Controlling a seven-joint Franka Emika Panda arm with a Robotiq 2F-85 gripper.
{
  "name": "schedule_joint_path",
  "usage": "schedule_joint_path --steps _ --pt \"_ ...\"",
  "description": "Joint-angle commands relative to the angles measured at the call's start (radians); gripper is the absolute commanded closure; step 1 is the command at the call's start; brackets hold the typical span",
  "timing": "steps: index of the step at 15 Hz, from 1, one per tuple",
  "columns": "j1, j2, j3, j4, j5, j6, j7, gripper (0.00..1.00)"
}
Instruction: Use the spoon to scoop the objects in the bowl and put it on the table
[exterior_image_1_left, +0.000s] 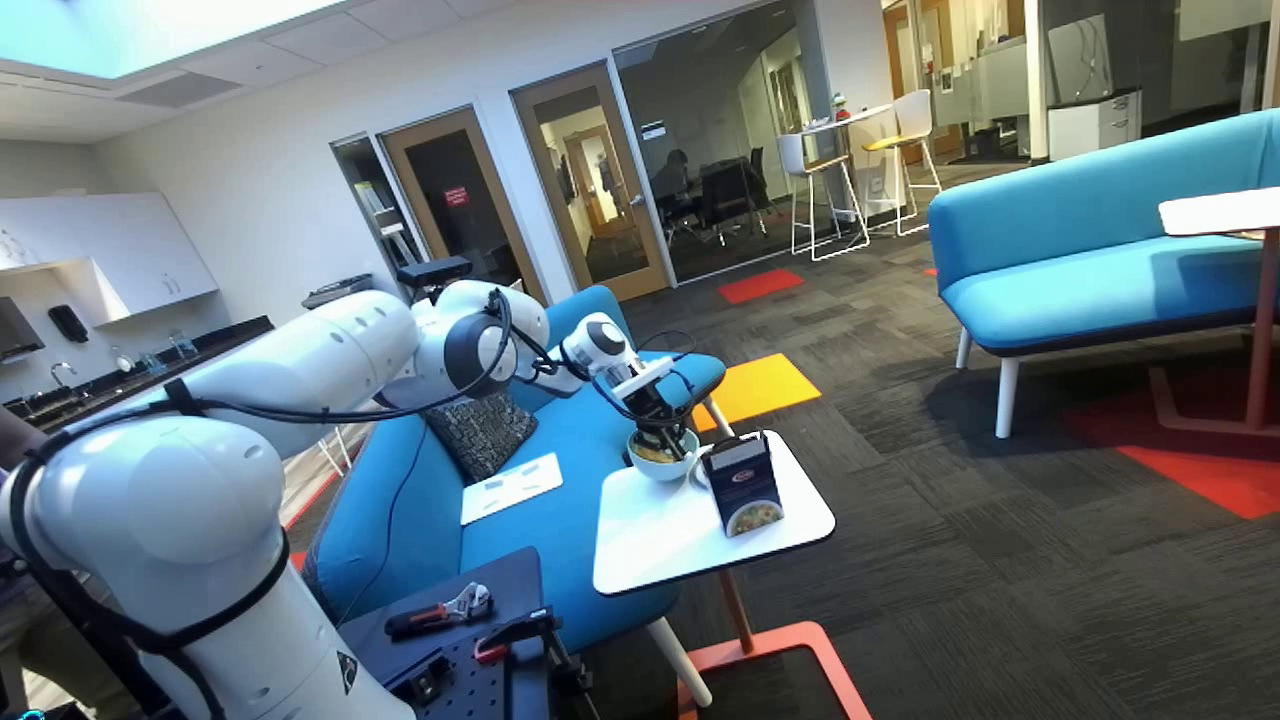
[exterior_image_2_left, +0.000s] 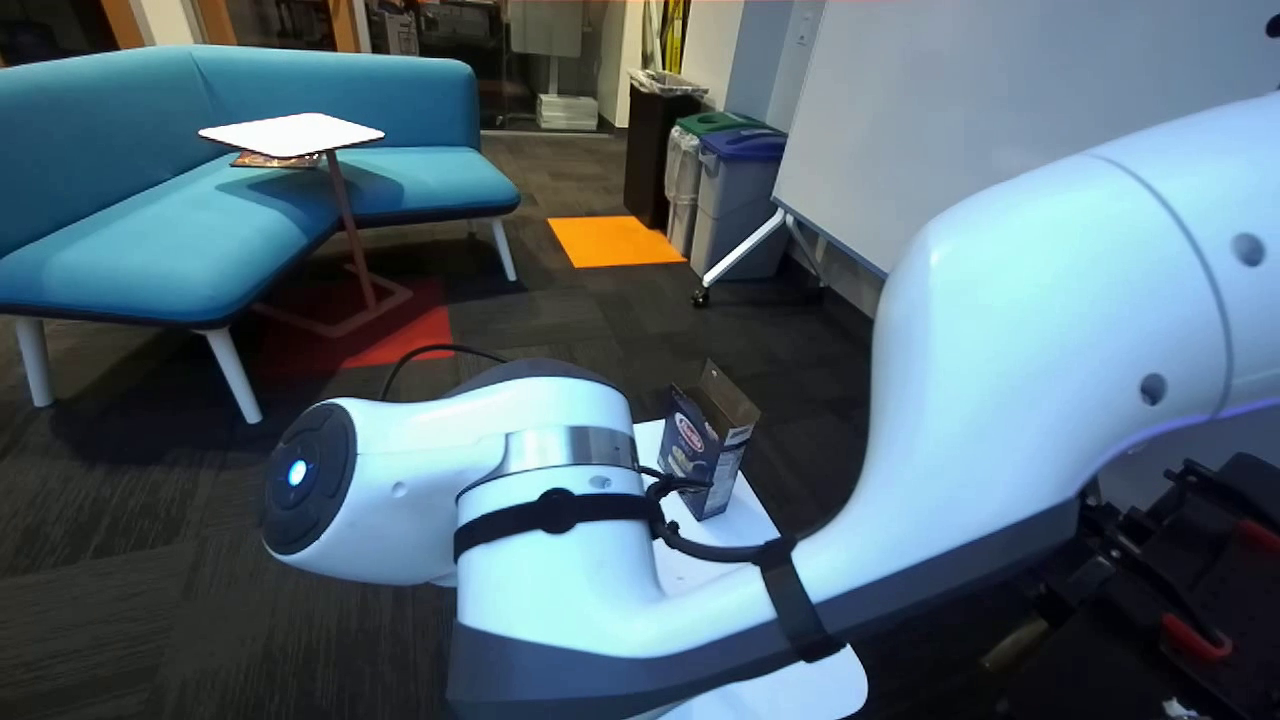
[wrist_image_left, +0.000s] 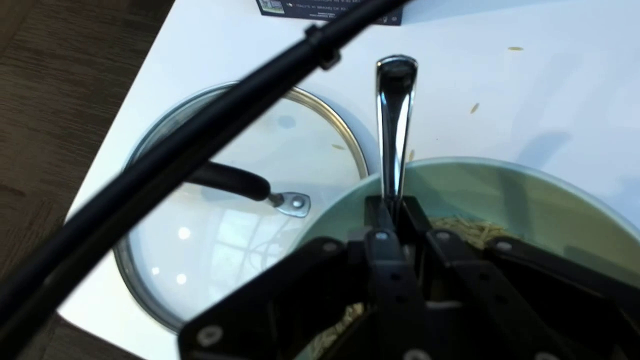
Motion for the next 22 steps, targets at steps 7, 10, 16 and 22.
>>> schedule_joint_path --steps 7,10,16,22 --pt "0.023 -0.147 -0.002 -0.247 -0.037 0.109 0.122 0.97" --pt "0.034 -0.208 -0.002 -0.345 -0.044 0.144 0.158 0.97" --pt "0.036 -0.328 -0.002 -0.572 -0.063 0.29 0.233 0.97" --pt "0.029 -0.449 -0.011 -0.797 -0.094 0.474 0.304 0.97"
